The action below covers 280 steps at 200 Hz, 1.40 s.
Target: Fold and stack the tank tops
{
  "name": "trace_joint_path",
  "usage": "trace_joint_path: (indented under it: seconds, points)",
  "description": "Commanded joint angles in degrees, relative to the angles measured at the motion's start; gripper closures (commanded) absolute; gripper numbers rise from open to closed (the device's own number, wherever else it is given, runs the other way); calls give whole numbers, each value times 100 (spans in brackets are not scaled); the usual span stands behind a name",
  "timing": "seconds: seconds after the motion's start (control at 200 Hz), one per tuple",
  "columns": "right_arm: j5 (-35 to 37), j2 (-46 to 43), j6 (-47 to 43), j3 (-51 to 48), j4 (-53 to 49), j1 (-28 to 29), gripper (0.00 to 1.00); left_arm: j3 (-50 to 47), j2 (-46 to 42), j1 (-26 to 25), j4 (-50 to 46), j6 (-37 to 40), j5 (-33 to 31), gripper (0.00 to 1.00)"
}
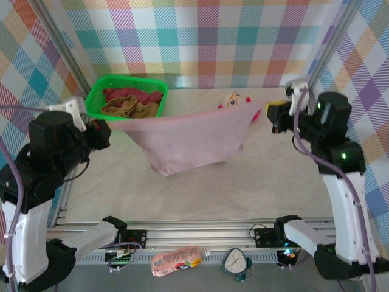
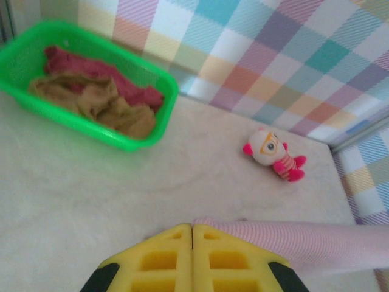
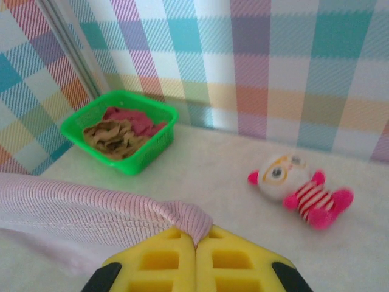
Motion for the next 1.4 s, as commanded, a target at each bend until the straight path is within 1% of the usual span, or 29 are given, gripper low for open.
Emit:
trace_joint_path:
  seconds: [0.0, 0.04, 0.175, 0.215, 0.31, 0.405, 0.42, 0.44, 0.535, 0.605, 0.68, 0.755, 0.805, 0.87, 0.955, 1.065, 1.115, 1.17, 1.225, 1.28, 1.32, 1.395]
  points:
    - [184, 1159, -421, 677, 719, -29, 100, 323, 935, -16, 724, 1039, -706, 100]
    - [111, 1564, -655, 1131, 784, -31, 100, 544, 1251, -2, 970, 1190, -739, 100]
    - [-54, 2730, -639, 2462, 1065, -79, 100, 1372, 2249, 66, 1498, 1606, -742, 100]
    - [-117, 3015, -600, 2857, 1115, -82, 100, 1650, 2502, 105, 1574, 1755, -774, 100]
    - [-261, 3584, -514, 3654, 1118, -93, 100, 2678, 3107, 180, 1473, 2065, -992, 100]
    - [-348, 3788, -514, 4003, 1151, -88, 100, 3672, 3561, 190, 1228, 2267, -1032, 100]
    - [-348, 3794, -348, 4029, 1159, -90, 100, 3799, 3612, 194, 1206, 2295, -1022, 100]
    - [-344, 3798, -343, 4053, 1156, -86, 100, 3899, 3656, 203, 1192, 2327, -1004, 100]
    - [-280, 3744, -419, 4161, 1058, -105, 100, 3963, 3676, 230, 1100, 2397, -847, 100]
    - [-330, 3602, -425, 4087, 962, -134, 100, 3816, 3566, 230, 918, 2327, -573, 100]
    - [-468, 3299, -423, 3670, 887, -146, 100, 3281, 3222, 221, 775, 2174, -408, 100]
    - [-646, 2783, -256, 2772, 1043, -143, 100, 2689, 2730, 222, 616, 2007, -276, 100]
    - [-744, 2429, -199, 2146, 1021, -140, 100, 2113, 2338, 226, 551, 1852, -86, 100]
    - [-812, 1923, -181, 1286, 947, -151, 100, 1032, 1772, 221, 531, 1525, 207, 100]
    - [-710, 1256, -210, -59, 693, -143, 100, -794, 858, 226, 779, 840, 750, 100]
    - [-621, 487, -154, -1640, 253, -148, 100, -2837, -253, 207, 1144, -153, 1107, 100]
    - [-654, 201, -77, -2222, -15, -144, 100, -3654, -683, 171, 1210, -571, 1110, 100]
    - [-511, 18, -29, -2771, -296, -140, 100, -4530, -1122, 124, 1319, -966, 1304, 100]
    - [-419, -66, -39, -3245, -396, -143, 100, -5365, -1405, 12, 1595, -1457, 1592, 100]
    - [-283, -4, 9, -3584, -434, -143, 100, -5977, -1493, -216, 1887, -1813, 1617, 100]
    - [-180, 107, 52, -3687, -461, -143, 100, -6193, -1454, -439, 2009, -1936, 1501, 100]
    - [-52, 220, 211, -3807, -327, -147, 100, -6248, -1250, -787, 1949, -2043, 1212, 100]
